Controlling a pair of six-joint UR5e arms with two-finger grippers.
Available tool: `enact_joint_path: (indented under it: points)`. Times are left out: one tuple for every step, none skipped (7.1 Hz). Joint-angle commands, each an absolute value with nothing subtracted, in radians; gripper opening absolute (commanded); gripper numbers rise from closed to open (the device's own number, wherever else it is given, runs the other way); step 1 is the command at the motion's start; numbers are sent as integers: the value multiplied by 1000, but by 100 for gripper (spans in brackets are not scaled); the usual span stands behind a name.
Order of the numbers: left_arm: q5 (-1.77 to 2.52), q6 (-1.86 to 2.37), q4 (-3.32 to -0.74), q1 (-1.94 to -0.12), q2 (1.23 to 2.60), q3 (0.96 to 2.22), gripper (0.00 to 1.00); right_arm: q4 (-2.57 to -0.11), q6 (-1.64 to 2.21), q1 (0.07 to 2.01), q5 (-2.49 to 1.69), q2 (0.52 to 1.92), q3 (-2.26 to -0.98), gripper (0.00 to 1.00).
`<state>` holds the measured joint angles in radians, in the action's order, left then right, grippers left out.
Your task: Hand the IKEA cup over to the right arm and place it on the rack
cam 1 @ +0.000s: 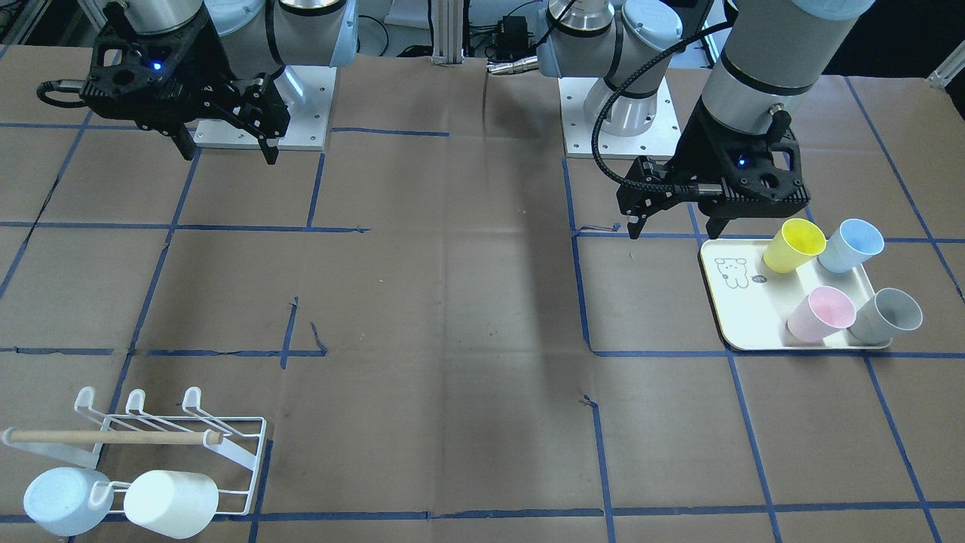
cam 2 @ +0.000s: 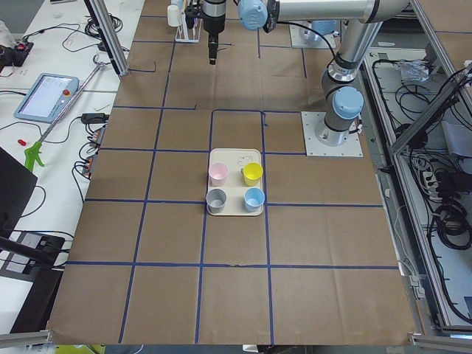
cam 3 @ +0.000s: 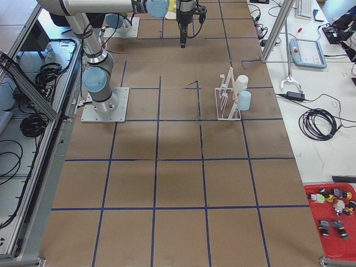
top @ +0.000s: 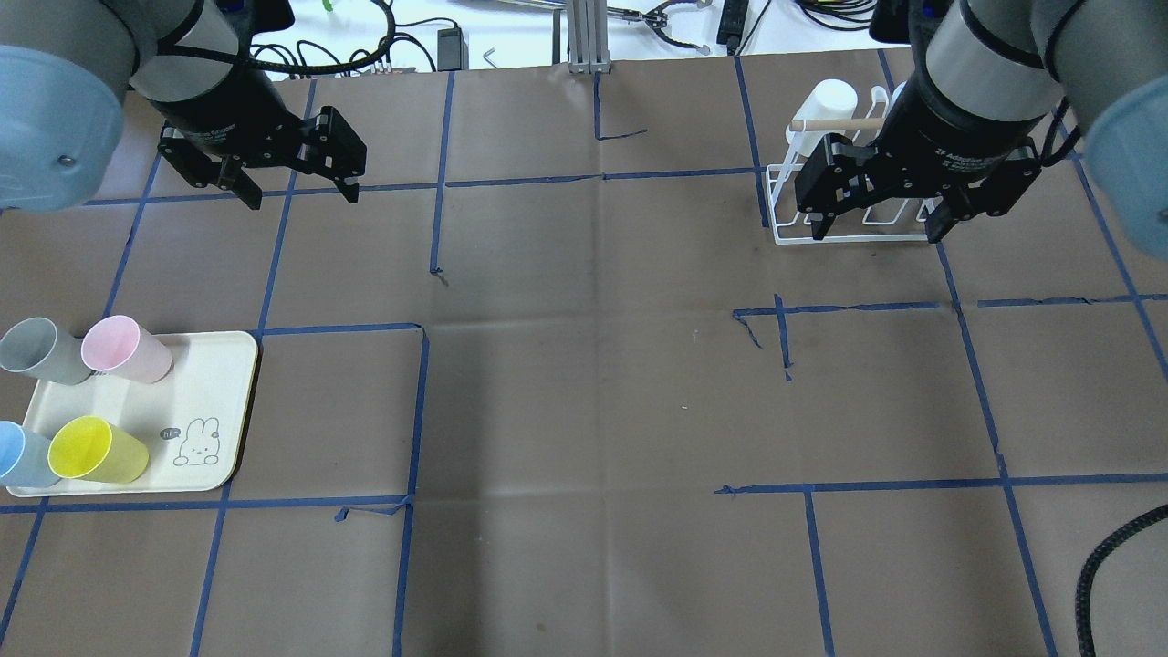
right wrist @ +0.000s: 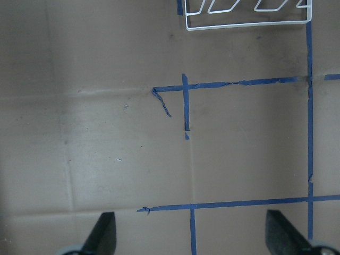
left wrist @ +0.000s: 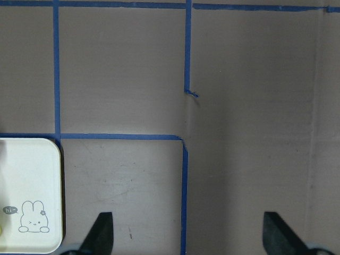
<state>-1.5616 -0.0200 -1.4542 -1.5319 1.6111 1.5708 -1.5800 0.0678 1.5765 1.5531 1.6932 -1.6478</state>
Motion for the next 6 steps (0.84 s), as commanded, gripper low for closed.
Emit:
enact_joint_path:
  points:
    - [-1563, -20, -1454, -1531, 1611, 1571, 100, -1580, 58, 1577, 1555, 1692, -1666, 100]
    - [-1563, -20, -1454, -1531, 1611, 1571, 100, -1577, 58, 1578, 1546, 1697, -1670, 100]
    - [-1562, -20, -1454, -1531, 1611, 1571, 100, -1577, 58, 1580, 1545, 1698, -1674, 100]
    - [-1562, -20, -1454, -1532, 1611, 1571, 100, -1577, 58, 1582, 1546, 1697, -1674, 100]
    - [-1563, -20, -1454, -1532, 1611, 1571, 100, -1580, 58, 1582, 1545, 1692, -1675, 100]
    - [-1562, -20, -1454, -1532, 1611, 1571, 100, -1580, 58, 1582, 1546, 1692, -1674, 100]
